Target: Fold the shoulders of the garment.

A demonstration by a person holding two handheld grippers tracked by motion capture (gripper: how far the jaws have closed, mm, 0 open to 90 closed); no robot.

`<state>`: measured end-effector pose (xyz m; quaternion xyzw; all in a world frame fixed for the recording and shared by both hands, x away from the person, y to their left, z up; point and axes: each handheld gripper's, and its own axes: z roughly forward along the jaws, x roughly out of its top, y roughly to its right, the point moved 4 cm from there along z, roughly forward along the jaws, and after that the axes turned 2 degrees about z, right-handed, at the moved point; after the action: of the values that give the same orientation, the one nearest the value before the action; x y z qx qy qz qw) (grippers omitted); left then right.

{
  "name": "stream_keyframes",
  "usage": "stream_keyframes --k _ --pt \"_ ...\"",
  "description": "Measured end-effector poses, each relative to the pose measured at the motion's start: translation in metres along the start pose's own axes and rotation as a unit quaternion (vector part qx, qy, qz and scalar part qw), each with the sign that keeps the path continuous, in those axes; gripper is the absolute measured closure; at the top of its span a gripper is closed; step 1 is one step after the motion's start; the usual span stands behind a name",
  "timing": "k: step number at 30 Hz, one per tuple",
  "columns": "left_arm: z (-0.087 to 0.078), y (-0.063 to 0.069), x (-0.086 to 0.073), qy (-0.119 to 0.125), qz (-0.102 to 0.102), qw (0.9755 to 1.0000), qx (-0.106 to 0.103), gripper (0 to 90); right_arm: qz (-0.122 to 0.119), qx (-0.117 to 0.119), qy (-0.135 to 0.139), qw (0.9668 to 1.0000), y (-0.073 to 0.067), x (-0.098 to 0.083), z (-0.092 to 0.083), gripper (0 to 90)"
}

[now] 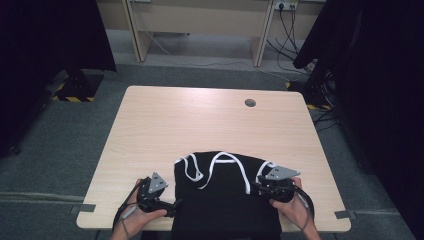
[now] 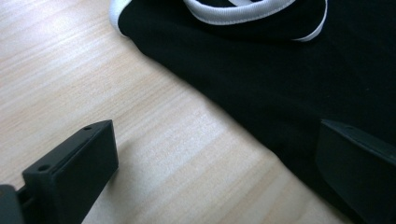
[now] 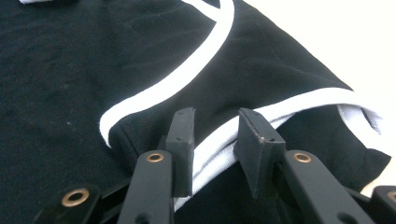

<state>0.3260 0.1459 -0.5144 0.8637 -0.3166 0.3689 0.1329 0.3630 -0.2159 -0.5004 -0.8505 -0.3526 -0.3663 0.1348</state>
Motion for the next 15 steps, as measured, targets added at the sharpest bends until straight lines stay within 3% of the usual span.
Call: stream_keyframes --k 15 --pt "0.014 -0.022 0.013 0.000 -0.011 0.9999 0.012 0.0 0.014 -0.007 -0.007 0.9999 0.025 0.023 0.023 67.2"
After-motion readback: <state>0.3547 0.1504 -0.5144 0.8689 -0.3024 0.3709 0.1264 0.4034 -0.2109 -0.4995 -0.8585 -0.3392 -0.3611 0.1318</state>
